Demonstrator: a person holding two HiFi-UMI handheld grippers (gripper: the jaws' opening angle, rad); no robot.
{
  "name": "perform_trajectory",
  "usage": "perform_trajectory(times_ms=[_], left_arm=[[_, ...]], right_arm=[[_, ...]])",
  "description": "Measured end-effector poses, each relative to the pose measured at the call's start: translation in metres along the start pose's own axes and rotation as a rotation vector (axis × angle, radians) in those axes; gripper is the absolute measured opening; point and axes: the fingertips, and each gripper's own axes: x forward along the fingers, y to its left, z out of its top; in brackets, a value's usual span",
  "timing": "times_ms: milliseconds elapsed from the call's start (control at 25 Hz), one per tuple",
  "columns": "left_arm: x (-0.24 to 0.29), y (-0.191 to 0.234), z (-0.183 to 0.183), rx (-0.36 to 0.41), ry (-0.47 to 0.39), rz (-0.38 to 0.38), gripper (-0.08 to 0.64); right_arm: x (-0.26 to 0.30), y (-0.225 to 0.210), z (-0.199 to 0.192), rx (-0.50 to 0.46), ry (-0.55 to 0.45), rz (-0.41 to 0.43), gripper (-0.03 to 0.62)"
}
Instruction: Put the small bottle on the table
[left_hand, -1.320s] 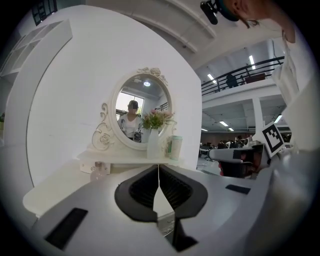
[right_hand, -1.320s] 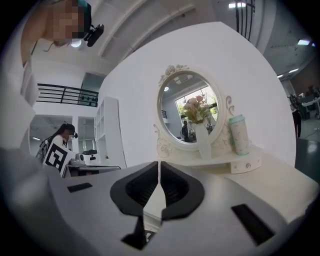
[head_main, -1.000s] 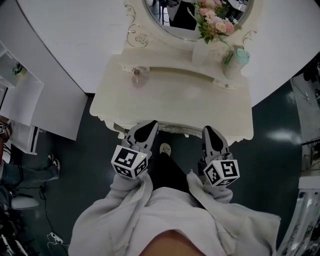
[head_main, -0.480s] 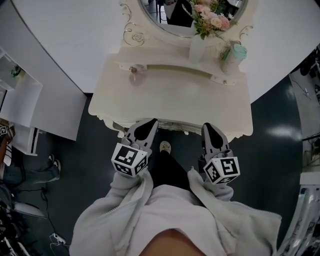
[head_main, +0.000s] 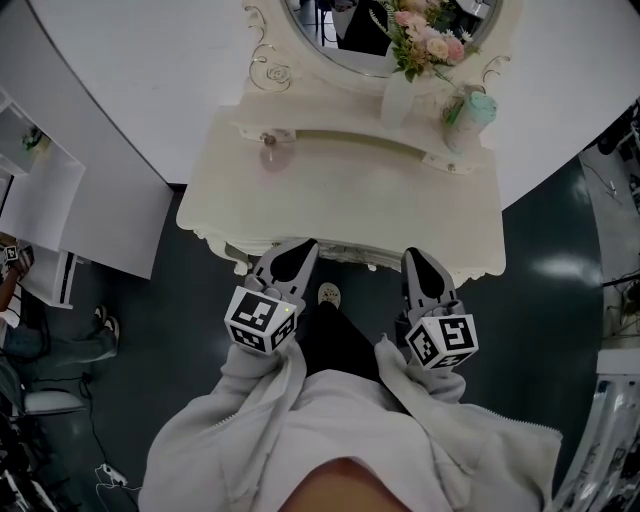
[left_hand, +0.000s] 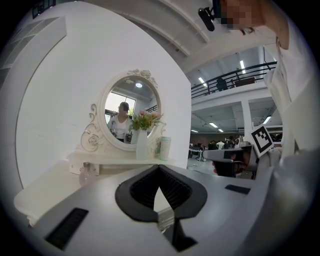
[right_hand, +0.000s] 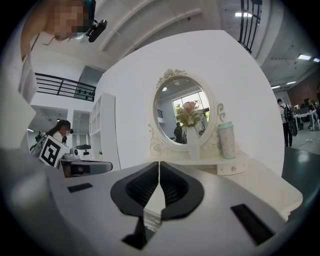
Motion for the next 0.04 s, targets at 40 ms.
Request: perform_trajectory(times_ms=[40], left_arm=[[-0.0001, -0.0001, -0.0001, -0.001, 0.000, -0.001, 0.015]], right_arm=[[0.0001, 0.0005, -0.0005, 0.000, 0.002, 0.001, 0.037]])
